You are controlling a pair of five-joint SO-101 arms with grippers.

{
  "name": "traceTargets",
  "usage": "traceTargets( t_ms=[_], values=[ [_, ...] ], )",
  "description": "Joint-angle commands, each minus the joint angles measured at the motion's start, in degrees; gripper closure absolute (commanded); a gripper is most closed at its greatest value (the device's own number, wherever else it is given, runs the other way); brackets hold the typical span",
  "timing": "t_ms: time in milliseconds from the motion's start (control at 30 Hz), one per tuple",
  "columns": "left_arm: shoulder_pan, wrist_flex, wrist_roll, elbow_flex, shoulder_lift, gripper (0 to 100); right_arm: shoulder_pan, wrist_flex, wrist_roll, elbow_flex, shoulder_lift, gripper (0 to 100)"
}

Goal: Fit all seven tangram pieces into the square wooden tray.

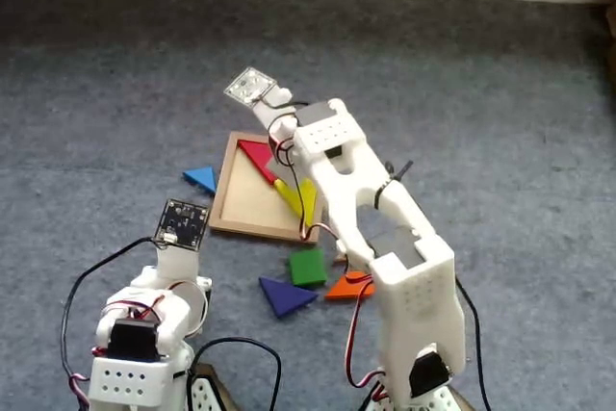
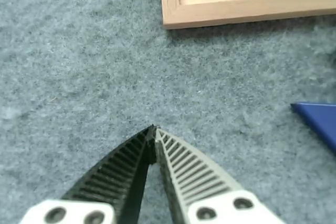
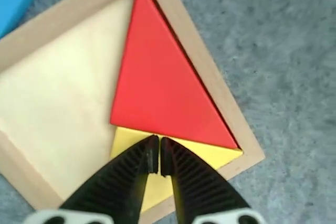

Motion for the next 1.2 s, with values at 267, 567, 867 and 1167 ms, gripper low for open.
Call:
traceTargets(
  t_ms=[267,567,867,1167],
  values=[
    [-0.6,0.3,-0.3,1.1,-2.7,100,-0.4,11.9,-11.9,1.6,-21.8,97.7],
    [-0.6,0.3,-0.3,1.1,-2.7,100,5.7,21.1,-13.4,16.7,-51.7,97.6],
    [-0.6,0.3,-0.3,1.1,-2.7,100,16.7,20.8,-13.4,46.6,-79.2,97.6],
    [-0.6,0.3,-0.3,1.1,-2.7,100,20.7,18.4,-17.6,73.6,-110.6,99.2]
  ],
)
